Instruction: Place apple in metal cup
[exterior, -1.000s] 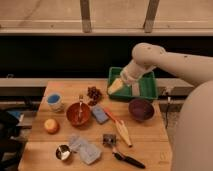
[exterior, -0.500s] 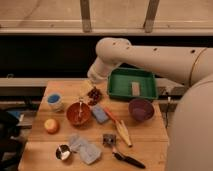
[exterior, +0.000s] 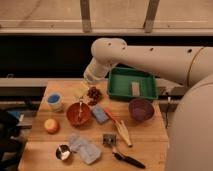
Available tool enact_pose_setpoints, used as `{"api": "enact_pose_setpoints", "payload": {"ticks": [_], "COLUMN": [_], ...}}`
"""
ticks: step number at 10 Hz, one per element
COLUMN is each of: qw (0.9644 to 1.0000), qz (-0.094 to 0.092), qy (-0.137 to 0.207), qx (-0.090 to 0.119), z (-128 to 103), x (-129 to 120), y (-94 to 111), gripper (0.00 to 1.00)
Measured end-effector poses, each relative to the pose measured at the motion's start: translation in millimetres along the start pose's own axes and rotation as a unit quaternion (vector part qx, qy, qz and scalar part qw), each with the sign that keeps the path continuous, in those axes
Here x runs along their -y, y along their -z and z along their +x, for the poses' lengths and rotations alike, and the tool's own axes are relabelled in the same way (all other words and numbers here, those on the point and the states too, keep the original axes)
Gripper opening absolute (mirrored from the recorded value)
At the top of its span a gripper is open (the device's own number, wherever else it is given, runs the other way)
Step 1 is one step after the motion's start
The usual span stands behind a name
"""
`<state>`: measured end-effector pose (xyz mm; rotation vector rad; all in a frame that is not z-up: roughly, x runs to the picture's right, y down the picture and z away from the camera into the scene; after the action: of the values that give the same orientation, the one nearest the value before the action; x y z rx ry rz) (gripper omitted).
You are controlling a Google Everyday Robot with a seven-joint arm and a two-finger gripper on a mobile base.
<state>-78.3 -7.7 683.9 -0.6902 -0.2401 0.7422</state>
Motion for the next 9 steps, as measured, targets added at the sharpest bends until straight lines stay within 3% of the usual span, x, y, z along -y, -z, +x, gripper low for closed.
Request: {"api": "enact_pose_setpoints", "payload": {"ticks": [2,4,7,9], "qw": [0.9999,0.9994,0.9982,0.9980], "qz": [-0.001,-0.003,-0.015,-0.028], "qy": [0.011,0.033,0.058,0.056], "qx": [-0.004,-0.007,-0.010,-0.010], "z": [-5,-24,-74,-89], "x": [-4,-16,-46,-56], "y": [-2,-15,-60,-90], "gripper": [0.77,0.77,0.77,0.77]}}
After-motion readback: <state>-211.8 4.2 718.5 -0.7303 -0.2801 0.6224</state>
